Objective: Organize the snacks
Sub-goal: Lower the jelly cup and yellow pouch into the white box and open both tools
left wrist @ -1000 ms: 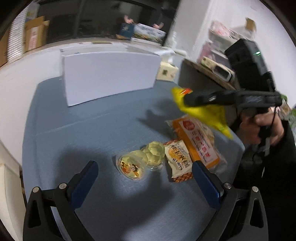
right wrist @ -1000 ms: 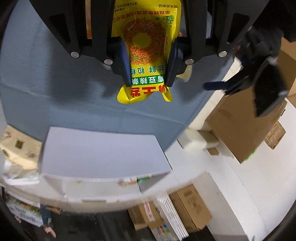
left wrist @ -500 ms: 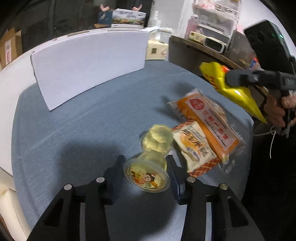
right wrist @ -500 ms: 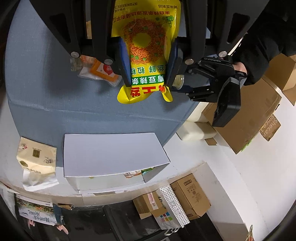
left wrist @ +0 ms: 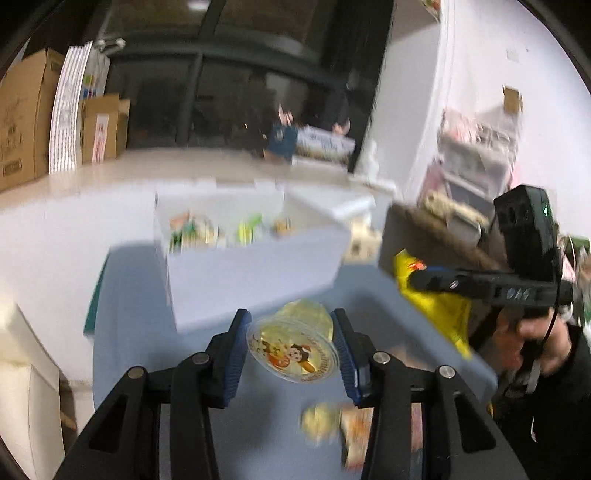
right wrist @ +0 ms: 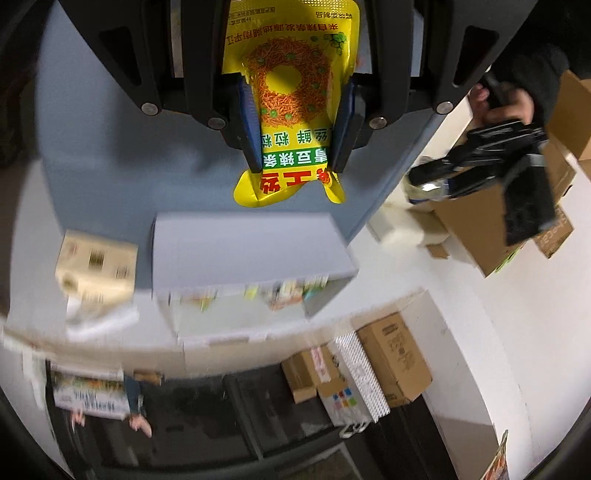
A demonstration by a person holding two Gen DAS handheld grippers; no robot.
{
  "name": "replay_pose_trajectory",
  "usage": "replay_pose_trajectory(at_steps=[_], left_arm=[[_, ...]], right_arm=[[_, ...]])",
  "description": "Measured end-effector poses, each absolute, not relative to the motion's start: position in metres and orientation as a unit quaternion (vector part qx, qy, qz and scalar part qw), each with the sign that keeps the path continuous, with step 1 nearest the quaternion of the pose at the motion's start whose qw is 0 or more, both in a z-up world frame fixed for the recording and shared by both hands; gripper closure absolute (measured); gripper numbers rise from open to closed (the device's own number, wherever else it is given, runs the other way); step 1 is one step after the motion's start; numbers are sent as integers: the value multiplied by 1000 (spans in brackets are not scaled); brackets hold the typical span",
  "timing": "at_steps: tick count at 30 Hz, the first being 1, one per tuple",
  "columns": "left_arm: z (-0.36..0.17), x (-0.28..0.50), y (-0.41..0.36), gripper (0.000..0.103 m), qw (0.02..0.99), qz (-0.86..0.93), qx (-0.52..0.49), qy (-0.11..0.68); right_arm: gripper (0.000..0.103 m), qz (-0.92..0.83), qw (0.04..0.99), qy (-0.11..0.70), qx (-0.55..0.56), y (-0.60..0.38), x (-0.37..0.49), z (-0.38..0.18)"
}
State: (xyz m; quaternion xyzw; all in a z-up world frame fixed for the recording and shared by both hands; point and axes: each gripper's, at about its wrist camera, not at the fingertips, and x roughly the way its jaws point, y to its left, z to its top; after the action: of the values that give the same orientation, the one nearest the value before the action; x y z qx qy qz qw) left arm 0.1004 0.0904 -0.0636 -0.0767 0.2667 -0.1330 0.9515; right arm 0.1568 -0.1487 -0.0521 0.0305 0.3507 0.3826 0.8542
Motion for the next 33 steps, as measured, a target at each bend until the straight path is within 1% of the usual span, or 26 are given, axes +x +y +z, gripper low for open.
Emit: replay_pose_trajectory(at_steps=[2,6,10,12,13,14,15,16,17,20,24,30,33], left_arm=[[-42,128,89,54,958,-120,-64,252],[-12,201,98,54,961,-93,-66,251],[-5,270,116,54,957,-66,-77,270],[-4,295,123,53,958,-46,-66,273],[-4,307,126,44,959,-37,-71,271],[-6,321,134,13,957,-28,-83,278],[-10,334,143,0,951,-14,-98,293],[-13,341,149,0,947,-5,-105,303],[-17,345,155,0,945,0,-110,307],[-25,337,159,0,947,2,-104,305],[-34,319,155,0,946,-3,-97,310],[-22,276,142,0,955,-20,-81,286],[-12,251,131,0,958,-38,-73,274]], right_arm=[[63,378,862,337,29,-140,183,-32],[63,349,882,315,11,-116,244,0],[63,314,892,326,14,-97,315,9],[62,302,894,331,17,-88,349,10],[47,304,893,332,22,-85,361,10],[34,303,891,337,27,-83,371,8],[14,302,890,341,31,-81,377,7],[2,287,893,345,36,-81,383,5],[0,275,897,343,42,-83,383,4],[0,286,887,355,69,-92,378,-5],[0,270,895,352,38,-92,370,-12],[0,286,895,339,56,-94,351,0],[0,308,896,315,59,-100,324,15]])
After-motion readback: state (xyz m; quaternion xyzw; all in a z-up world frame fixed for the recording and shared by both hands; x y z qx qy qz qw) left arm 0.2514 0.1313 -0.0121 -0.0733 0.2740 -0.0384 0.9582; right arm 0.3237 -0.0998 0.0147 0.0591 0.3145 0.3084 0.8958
